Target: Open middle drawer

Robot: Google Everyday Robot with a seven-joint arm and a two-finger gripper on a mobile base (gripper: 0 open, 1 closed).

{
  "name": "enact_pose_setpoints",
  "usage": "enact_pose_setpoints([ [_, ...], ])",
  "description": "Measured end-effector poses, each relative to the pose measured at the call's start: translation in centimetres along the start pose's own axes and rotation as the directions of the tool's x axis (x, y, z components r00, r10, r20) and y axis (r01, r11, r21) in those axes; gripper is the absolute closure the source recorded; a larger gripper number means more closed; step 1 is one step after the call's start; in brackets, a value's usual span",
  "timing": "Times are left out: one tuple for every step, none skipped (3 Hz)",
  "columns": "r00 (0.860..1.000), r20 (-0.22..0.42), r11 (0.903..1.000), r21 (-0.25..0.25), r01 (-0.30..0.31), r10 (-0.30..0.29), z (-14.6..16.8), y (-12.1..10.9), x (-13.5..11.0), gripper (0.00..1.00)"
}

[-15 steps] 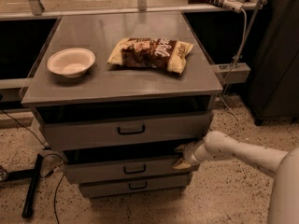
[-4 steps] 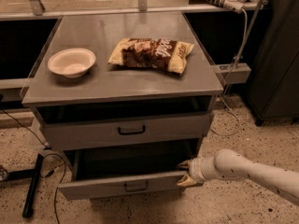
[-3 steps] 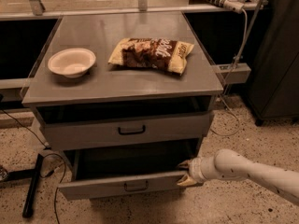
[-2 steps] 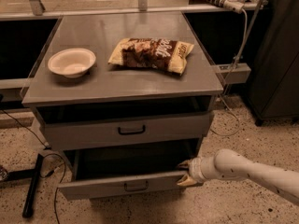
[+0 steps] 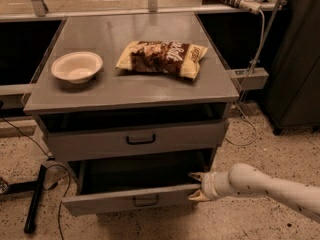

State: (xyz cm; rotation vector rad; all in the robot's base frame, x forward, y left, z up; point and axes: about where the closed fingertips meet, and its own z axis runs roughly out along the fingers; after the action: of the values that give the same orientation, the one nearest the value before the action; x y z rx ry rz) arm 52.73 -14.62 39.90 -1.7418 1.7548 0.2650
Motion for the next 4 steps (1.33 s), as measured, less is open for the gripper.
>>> enact_pose_setpoints([
  [0.999,0.029,0.9989,-0.028,0.038,-0.037,-1.7,5.4,-0.3,0.14],
  [0.999,0.036,0.9987,-0.03,0.041,-0.04,-2.6,6.7,-0.5,0.37],
  [0.999,0.036,0.9987,-0.03,0.041,-0.04,-3.0,6.6,-0.7,0.61],
  [0.998,0.043,0.9984,-0.035,0.043,-0.041,-3.2,6.9,-1.1,0.84],
])
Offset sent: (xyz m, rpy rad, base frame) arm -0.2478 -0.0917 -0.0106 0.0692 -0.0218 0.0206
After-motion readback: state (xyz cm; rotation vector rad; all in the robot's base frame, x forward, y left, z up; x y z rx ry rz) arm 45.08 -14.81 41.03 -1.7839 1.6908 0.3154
